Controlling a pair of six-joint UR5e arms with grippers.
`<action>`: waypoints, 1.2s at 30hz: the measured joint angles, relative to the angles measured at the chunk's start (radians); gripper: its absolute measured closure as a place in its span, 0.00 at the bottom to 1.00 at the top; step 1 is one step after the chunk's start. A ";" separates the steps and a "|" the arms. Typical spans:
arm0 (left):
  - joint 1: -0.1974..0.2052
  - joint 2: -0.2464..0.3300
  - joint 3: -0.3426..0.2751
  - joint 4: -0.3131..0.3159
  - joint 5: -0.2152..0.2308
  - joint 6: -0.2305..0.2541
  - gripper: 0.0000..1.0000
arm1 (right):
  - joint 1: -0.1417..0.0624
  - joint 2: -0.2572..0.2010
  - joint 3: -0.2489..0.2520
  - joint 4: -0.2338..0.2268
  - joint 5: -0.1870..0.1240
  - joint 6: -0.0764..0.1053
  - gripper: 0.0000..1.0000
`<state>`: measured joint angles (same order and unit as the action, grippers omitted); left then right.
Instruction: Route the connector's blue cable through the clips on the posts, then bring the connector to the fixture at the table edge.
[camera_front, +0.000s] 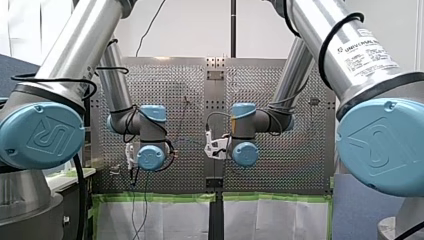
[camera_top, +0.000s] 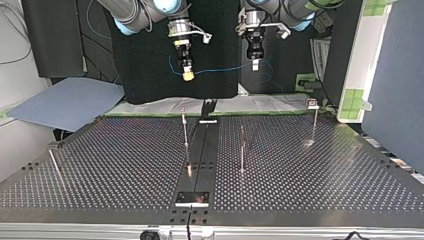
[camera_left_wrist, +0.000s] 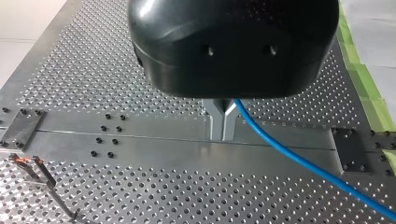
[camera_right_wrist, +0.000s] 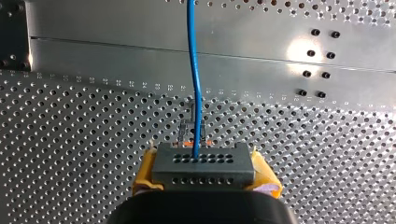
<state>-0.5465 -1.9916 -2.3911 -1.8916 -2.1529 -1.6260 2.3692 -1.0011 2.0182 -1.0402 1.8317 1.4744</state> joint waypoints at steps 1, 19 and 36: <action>0.000 0.000 0.000 0.000 0.000 0.000 1.00 | 0.000 0.000 0.000 0.000 0.000 0.000 1.00; 0.001 0.000 0.000 0.000 0.000 0.000 1.00 | -0.001 0.000 0.000 -0.001 0.000 0.000 1.00; 0.017 -0.026 -0.024 -0.008 -0.005 0.000 1.00 | 0.015 0.086 -0.005 0.023 0.003 -0.003 1.00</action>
<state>-0.5298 -2.0173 -2.4153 -1.8992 -2.1575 -1.6259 2.3844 -0.9154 2.0136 -1.0173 1.8348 1.4715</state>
